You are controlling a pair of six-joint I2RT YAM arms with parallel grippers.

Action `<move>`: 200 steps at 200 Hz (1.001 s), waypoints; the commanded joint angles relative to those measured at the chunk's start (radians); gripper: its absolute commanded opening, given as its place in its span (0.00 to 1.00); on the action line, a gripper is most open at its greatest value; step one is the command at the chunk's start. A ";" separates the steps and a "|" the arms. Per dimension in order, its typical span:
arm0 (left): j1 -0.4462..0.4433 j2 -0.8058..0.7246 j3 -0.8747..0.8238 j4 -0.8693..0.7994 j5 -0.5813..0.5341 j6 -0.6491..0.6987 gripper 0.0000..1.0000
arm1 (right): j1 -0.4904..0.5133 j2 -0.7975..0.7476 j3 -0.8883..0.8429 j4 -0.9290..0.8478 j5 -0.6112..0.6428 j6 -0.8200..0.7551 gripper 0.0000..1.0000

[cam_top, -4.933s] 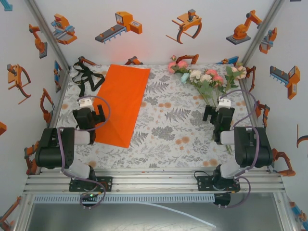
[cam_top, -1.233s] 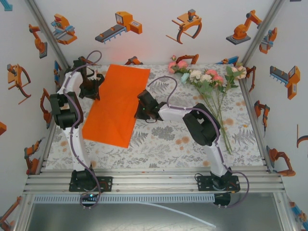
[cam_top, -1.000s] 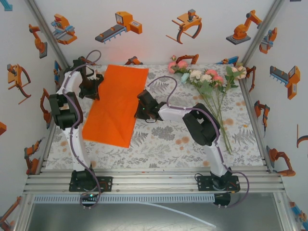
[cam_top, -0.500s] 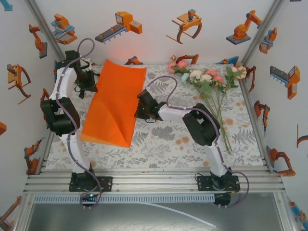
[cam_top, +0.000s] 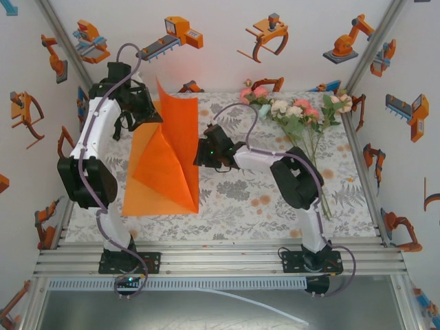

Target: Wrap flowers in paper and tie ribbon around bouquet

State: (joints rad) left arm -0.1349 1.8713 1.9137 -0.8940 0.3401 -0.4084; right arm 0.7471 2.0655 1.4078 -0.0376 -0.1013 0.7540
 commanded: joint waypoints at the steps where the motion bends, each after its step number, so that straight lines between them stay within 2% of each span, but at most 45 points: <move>1: -0.042 -0.021 -0.001 0.004 -0.053 -0.131 0.00 | -0.039 -0.169 -0.062 -0.057 -0.051 -0.117 0.52; 21: -0.105 0.005 0.044 0.000 -0.080 -0.169 0.00 | -0.071 -0.320 -0.174 -0.093 -0.096 -0.177 0.54; 50: -0.217 0.076 0.137 -0.020 -0.154 -0.253 0.00 | -0.069 -0.557 -0.390 -0.063 -0.105 -0.289 0.60; 65: -0.276 0.119 0.188 -0.028 -0.199 -0.321 0.00 | -0.069 -0.655 -0.508 0.014 -0.126 -0.317 0.65; 76: -0.316 0.147 0.225 -0.028 -0.228 -0.358 0.00 | -0.069 -0.704 -0.597 0.109 -0.154 -0.321 0.74; 93: -0.370 0.182 0.261 -0.009 -0.254 -0.443 0.00 | -0.069 -0.733 -0.659 0.209 -0.201 -0.319 0.75; 119: -0.455 0.251 0.291 0.055 -0.210 -0.545 0.00 | -0.070 -0.796 -0.671 0.159 -0.121 -0.299 0.74; 163: -0.587 0.355 0.271 0.156 -0.193 -0.605 0.00 | -0.075 -1.042 -0.788 0.019 0.179 -0.241 0.74; 178: -0.621 0.383 0.264 0.218 -0.171 -0.610 0.14 | -0.077 -1.140 -0.835 -0.013 0.268 -0.219 0.74; 193: -0.638 0.397 0.284 0.261 -0.158 -0.592 0.23 | -0.079 -1.232 -0.884 -0.019 0.325 -0.205 0.74; 200: -0.640 0.397 0.302 0.270 -0.162 -0.571 0.28 | -0.080 -1.271 -0.899 -0.024 0.348 -0.194 0.78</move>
State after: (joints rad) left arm -0.7593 2.2684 2.1834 -0.7132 0.1528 -0.9844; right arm 0.6716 0.9039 0.5728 -0.0051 0.0727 0.5125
